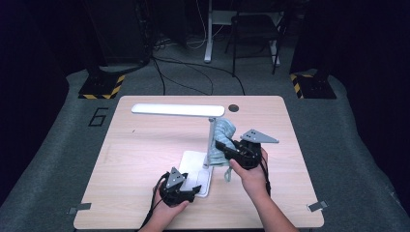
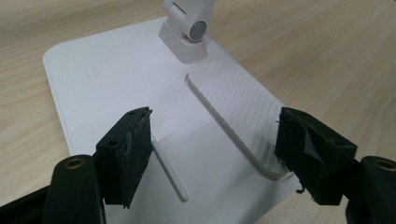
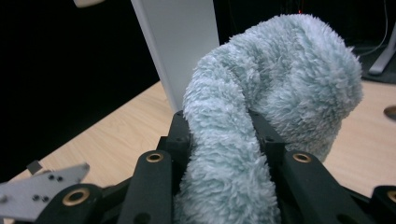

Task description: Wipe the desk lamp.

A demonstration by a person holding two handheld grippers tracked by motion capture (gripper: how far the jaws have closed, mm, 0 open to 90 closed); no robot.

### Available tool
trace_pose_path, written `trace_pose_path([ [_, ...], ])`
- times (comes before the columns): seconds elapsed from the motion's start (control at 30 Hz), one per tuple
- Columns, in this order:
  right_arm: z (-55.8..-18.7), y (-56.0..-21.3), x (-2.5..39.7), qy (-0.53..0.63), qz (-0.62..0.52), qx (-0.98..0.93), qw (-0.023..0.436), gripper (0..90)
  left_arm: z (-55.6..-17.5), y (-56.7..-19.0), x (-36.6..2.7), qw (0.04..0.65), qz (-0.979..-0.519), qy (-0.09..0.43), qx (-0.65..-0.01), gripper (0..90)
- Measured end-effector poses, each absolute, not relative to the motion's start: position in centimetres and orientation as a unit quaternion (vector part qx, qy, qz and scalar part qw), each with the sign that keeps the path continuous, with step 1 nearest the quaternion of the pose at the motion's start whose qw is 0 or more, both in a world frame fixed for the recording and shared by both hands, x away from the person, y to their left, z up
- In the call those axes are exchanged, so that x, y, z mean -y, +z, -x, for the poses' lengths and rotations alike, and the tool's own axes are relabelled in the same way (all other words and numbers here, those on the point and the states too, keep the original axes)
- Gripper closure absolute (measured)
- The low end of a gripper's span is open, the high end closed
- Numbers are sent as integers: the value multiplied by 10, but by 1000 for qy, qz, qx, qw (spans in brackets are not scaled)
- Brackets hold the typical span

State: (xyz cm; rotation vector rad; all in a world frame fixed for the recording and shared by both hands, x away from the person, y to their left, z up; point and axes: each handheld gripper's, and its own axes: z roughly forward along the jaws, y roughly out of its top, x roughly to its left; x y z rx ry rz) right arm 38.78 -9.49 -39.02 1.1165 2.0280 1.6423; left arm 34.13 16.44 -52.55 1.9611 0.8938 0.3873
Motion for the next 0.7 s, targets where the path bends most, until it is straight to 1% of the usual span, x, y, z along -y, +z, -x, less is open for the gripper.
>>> trace_pose_path([
  [0.13, -387, -369, 95, 579, -376, -704, 165, 663, -341, -525, -165, 457, -798, 153, -363, 271],
  [0.47, -385, -328, 99, 602, -359, -691, 177, 662, -341, -526, -164, 461, -793, 156, -367, 271],
  [0.57, -383, -319, 100, 606, -361, -686, 177, 661, -341, -525, -164, 459, -795, 152, -365, 271],
  [0.6, -382, -318, 100, 607, -361, -687, 173, 660, -341, -526, -164, 461, -792, 158, -367, 271],
  [0.7, -381, -318, 100, 607, -364, -685, 171, 660, -341, -526, -164, 461, -793, 157, -366, 271],
])
